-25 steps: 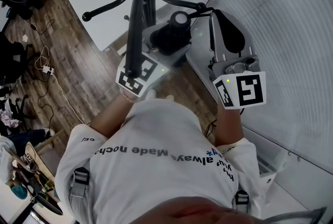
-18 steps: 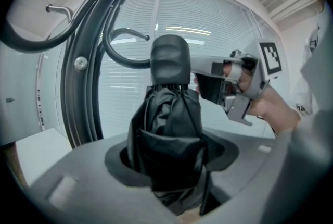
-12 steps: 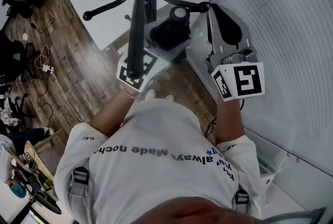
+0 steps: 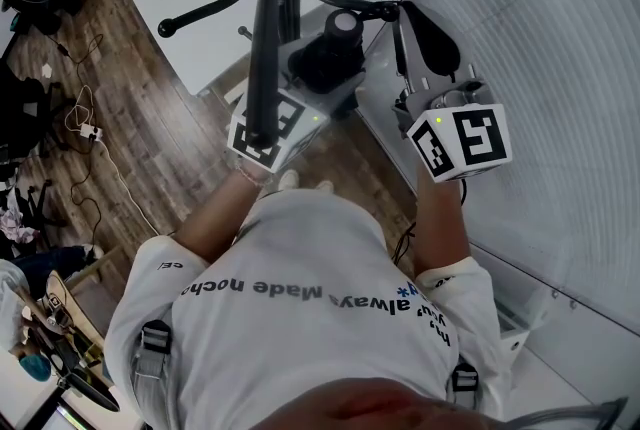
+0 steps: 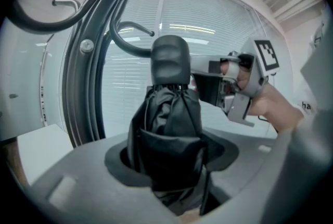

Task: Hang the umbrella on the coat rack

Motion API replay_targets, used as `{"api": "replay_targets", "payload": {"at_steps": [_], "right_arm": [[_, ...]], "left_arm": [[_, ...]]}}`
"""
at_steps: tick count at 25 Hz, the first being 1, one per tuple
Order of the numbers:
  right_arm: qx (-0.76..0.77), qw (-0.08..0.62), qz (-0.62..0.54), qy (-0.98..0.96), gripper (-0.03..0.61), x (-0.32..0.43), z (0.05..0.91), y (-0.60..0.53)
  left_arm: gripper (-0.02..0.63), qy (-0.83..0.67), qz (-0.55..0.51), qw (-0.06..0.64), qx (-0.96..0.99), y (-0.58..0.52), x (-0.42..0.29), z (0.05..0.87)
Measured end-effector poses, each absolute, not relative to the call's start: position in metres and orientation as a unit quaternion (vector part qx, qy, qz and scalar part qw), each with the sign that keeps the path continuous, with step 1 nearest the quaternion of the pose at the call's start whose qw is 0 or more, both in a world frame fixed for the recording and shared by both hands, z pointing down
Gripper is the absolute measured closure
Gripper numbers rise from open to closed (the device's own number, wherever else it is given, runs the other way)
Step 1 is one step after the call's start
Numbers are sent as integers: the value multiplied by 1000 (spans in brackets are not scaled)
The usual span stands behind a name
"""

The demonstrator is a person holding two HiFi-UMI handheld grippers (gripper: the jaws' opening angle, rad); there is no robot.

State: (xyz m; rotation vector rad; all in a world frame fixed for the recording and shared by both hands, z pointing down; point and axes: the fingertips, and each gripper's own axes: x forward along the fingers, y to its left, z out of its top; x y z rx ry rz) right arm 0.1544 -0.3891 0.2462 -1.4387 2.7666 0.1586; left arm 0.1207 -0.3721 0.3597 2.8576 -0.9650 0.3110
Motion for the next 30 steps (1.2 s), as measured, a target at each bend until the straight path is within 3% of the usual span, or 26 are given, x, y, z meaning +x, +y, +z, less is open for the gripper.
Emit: {"api": "replay_targets", "payload": {"at_steps": [30], "right_arm": [[-517, -57, -13, 854, 566, 157, 333, -350]], "left_arm": [[350, -360, 133, 84, 920, -378, 97, 420]]}}
